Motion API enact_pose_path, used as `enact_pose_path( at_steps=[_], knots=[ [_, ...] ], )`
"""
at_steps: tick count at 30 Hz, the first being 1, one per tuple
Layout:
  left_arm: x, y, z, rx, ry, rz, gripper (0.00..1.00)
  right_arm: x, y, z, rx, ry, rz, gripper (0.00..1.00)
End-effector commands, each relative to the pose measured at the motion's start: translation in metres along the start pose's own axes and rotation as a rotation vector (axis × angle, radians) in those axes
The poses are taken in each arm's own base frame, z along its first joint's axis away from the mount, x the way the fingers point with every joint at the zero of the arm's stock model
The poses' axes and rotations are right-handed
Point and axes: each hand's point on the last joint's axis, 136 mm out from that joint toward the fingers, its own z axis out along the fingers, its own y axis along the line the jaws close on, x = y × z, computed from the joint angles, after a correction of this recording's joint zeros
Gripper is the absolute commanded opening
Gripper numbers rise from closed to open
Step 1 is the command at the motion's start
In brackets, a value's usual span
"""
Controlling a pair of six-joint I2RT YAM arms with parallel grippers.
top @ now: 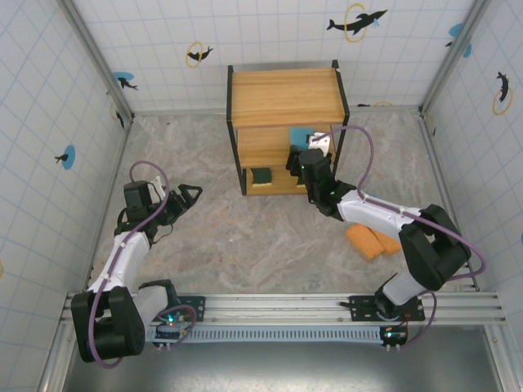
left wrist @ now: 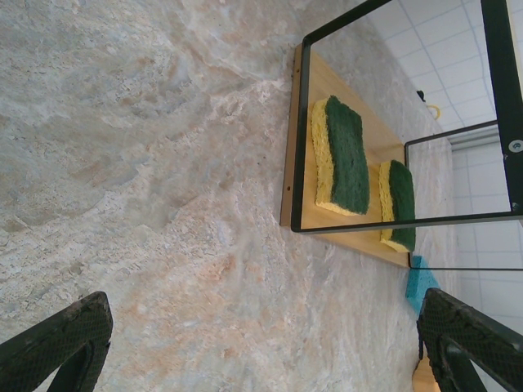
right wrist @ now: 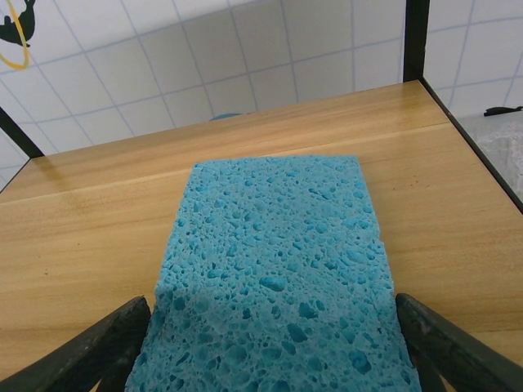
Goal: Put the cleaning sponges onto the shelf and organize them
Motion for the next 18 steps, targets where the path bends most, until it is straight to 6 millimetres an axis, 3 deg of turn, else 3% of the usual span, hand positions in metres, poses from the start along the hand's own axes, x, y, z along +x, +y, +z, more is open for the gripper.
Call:
enact_pose_path(
  at_steps=[1,18],
  knots=[
    [-0.0027,-0.0051,-0.0032,0.011,-0.004,0.031,0.98,-0.0194,0.0033,-0.0014,0.004,-0.026,0.008,0.79],
    [-0.0021,-0.0059,-0.0041,0.013,-0.007,0.034,0.98,-0.0286,0.0046,-0.0062,0.004,-0.039,-0.006,0.82]
  ],
)
